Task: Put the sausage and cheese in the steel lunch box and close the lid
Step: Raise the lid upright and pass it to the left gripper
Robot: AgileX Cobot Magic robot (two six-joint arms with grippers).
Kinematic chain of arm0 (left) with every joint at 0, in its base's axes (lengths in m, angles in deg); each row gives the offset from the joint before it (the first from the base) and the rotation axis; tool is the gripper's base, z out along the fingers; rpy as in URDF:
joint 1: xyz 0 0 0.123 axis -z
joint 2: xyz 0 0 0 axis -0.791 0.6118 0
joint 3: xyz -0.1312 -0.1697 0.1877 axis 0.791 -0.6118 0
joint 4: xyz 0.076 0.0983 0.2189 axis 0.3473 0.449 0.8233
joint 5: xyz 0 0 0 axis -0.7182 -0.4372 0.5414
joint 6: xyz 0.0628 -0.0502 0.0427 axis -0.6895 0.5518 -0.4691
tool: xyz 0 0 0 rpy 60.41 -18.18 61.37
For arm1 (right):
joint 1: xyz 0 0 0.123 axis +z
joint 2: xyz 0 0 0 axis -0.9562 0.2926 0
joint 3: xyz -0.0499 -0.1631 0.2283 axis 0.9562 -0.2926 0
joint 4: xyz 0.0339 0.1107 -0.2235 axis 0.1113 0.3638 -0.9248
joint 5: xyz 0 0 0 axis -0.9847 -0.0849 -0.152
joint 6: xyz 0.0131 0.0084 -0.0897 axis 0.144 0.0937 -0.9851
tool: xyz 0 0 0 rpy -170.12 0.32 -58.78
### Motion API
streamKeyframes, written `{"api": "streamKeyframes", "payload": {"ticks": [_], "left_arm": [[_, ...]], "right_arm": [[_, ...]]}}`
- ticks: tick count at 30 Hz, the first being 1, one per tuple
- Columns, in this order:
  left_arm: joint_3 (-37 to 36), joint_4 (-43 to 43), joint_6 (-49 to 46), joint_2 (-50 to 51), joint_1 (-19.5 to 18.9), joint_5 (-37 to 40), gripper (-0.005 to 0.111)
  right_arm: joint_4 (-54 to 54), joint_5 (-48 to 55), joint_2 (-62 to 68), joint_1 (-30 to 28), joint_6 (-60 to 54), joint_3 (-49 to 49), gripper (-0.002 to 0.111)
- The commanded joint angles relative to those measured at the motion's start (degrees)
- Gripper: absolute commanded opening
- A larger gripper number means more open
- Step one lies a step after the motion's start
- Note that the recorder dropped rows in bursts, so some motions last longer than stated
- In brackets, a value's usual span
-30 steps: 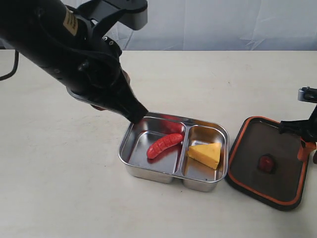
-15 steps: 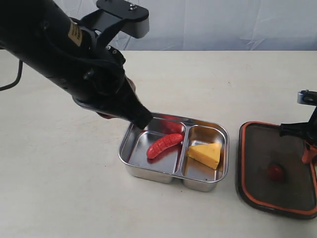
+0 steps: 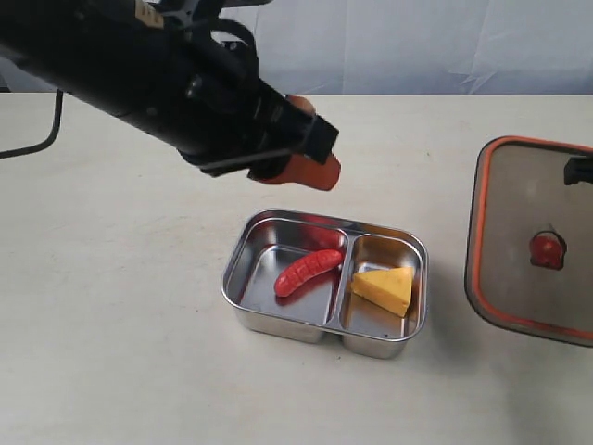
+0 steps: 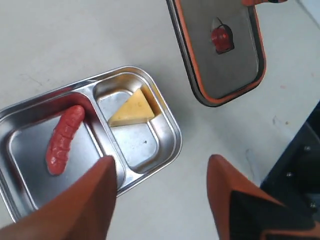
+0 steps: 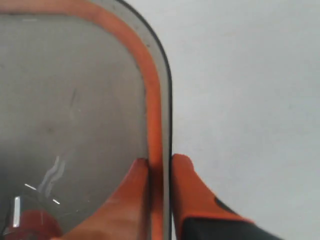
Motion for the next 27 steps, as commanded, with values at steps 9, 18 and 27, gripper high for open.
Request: {"api": "streamKeyframes", "payload": {"ticks": [9,18,27], "left_arm": [[0.0,-36.1,-25.5,2.5,-13.5,13.2,0.054],[0.0,-48.1,-37.0,8.0,-11.1,10.4,0.055],[0.0,-46.5,-37.2,8.0,-8.8,2.5,0.055]], "right_arm": [[30.1,6.1,-17.5,0.0,-22.5,-0.1,-0.001],[31.4,4.8,-18.8,5.4,-24.7,-0.1,-0.001],[33.2,4.5,-18.8,6.8,-26.0,-0.1,-0.001]]}}
